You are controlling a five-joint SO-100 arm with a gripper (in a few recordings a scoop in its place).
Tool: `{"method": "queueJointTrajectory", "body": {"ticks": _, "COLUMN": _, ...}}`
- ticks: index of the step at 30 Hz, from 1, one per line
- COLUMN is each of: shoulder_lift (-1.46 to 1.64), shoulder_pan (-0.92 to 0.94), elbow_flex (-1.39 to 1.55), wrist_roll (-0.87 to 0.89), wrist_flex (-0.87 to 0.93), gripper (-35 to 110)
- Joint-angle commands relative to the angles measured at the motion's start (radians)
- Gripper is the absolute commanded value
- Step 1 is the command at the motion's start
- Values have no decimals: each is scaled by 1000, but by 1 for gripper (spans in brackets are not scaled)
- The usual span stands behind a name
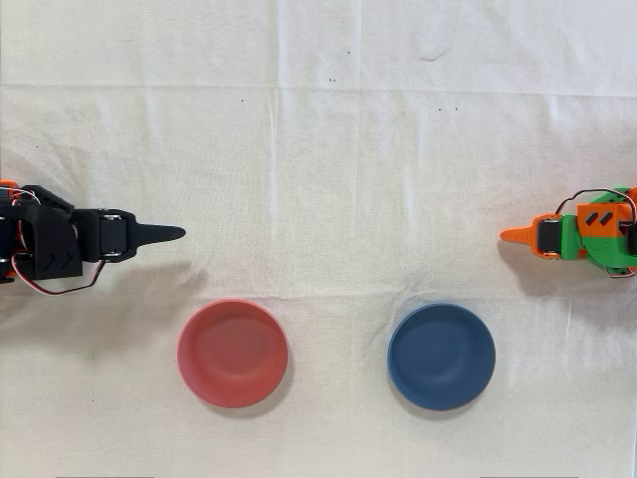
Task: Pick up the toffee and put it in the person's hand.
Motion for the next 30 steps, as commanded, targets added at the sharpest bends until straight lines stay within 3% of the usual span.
{"method": "queueJointTrajectory", "body": {"ticks": 1, "shoulder_lift": 48, "shoulder_pan": 20, "elbow_flex": 41, "wrist_roll": 2, "wrist_flex": -17, "gripper": 12}}
{"method": "queueJointTrajectory", "body": {"ticks": 30, "shoulder_lift": 249, "shoulder_pan": 37, "elbow_flex": 299, "wrist_roll": 55, "wrist_flex": -25, "gripper": 10}}
